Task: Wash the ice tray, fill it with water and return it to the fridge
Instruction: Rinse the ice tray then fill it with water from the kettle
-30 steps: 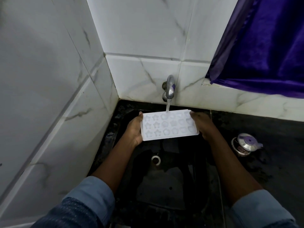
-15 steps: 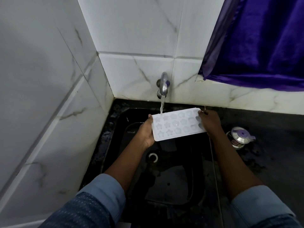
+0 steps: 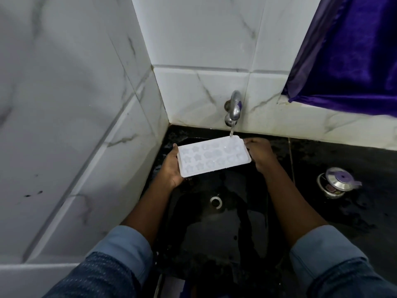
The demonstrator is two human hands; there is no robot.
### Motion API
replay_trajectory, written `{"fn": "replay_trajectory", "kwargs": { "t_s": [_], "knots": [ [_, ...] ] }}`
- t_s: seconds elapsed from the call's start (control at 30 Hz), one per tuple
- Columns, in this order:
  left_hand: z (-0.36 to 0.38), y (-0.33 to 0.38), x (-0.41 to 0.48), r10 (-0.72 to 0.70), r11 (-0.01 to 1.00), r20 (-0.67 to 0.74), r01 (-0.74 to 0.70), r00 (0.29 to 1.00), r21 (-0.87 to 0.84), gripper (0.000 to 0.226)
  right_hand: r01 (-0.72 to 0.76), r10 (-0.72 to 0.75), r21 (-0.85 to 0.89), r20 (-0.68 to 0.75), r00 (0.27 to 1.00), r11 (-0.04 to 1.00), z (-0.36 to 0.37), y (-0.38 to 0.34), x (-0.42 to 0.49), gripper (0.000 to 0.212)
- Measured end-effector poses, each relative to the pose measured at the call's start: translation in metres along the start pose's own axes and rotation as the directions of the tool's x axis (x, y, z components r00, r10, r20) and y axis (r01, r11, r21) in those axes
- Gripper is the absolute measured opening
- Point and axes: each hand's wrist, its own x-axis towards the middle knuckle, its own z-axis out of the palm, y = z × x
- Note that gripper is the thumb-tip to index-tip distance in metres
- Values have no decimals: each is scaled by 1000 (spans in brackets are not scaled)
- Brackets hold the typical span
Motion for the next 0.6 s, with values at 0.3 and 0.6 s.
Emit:
{"fn": "replay_trajectory", "kwargs": {
  "t_s": [0.3,0.6],
  "knots": [
    [-15,23,-7,27,993,-2,-27,1000,-112,72,-41,31,145,72,997,989,29,-21,0,25],
    [23,-3,6,49,997,-14,-48,999,62,71,-7,6,83,5,1000,997,-18,-19,2,16]
  ]
}}
